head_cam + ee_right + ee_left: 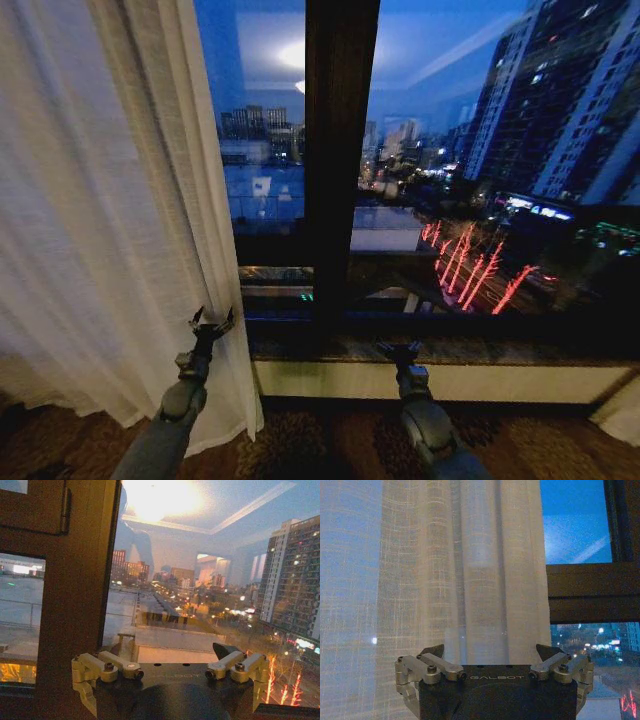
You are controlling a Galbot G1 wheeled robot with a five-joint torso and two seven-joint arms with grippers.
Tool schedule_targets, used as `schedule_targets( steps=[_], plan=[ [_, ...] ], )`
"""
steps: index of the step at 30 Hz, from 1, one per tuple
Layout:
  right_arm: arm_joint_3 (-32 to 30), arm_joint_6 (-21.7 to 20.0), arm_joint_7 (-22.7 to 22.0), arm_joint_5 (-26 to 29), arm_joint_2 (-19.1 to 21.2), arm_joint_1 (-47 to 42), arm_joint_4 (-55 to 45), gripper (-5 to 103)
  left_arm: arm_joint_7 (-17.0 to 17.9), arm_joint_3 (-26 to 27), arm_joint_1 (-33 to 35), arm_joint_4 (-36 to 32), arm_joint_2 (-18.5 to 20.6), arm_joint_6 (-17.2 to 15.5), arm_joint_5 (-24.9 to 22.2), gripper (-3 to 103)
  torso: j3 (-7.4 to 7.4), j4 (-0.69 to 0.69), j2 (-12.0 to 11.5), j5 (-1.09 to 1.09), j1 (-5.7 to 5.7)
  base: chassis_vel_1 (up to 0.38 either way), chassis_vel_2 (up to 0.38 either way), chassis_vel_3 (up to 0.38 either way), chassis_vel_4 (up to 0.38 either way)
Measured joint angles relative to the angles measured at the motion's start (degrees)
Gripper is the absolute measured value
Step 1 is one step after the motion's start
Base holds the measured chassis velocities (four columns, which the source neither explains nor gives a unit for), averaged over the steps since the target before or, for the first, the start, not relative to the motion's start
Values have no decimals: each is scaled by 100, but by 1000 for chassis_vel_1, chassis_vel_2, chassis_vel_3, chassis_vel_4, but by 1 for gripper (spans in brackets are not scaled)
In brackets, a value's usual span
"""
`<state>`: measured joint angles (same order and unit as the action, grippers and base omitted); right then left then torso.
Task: Open the curtains by pulling them apart, changing their state from closed to fully open.
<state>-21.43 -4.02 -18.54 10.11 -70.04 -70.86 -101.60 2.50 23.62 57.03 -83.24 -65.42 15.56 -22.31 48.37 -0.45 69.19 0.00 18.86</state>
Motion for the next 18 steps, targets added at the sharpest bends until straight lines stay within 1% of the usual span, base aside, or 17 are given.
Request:
schedule_targets(
  steps=[3, 5, 8, 13, 18],
  plan=[
    [0, 0, 0, 0, 0, 0, 0, 100, -39, -53, -131, 142, -5, -19, -3, 100, 0, -1, 1, 1, 0, 0, 0, 0, 0],
    [0, 0, 0, 0, 0, 0, 0, 100, -121, -161, -324, 428, -62, 18, 5, 100, 0, -1, 0, -1, 0, 0, 0, 0, 0],
    [0, 0, 0, 0, 0, 0, 0, 100, -165, -252, -473, 618, -109, 32, -24, 100, 1, -2, 0, 0, 2, 0, 0, 0, 0],
    [0, 0, 0, 0, 0, 0, 0, 100, -190, -284, -594, 767, -124, 32, -66, 100, 1, 0, 0, 0, 1, 0, 0, 0, 0],
    [0, 0, 0, 0, 0, 0, 0, 100, -266, -360, -825, 1032, -124, 39, -100, 100, 1, -2, 0, 0, 1, 0, 0, 0, 0]
  ],
)
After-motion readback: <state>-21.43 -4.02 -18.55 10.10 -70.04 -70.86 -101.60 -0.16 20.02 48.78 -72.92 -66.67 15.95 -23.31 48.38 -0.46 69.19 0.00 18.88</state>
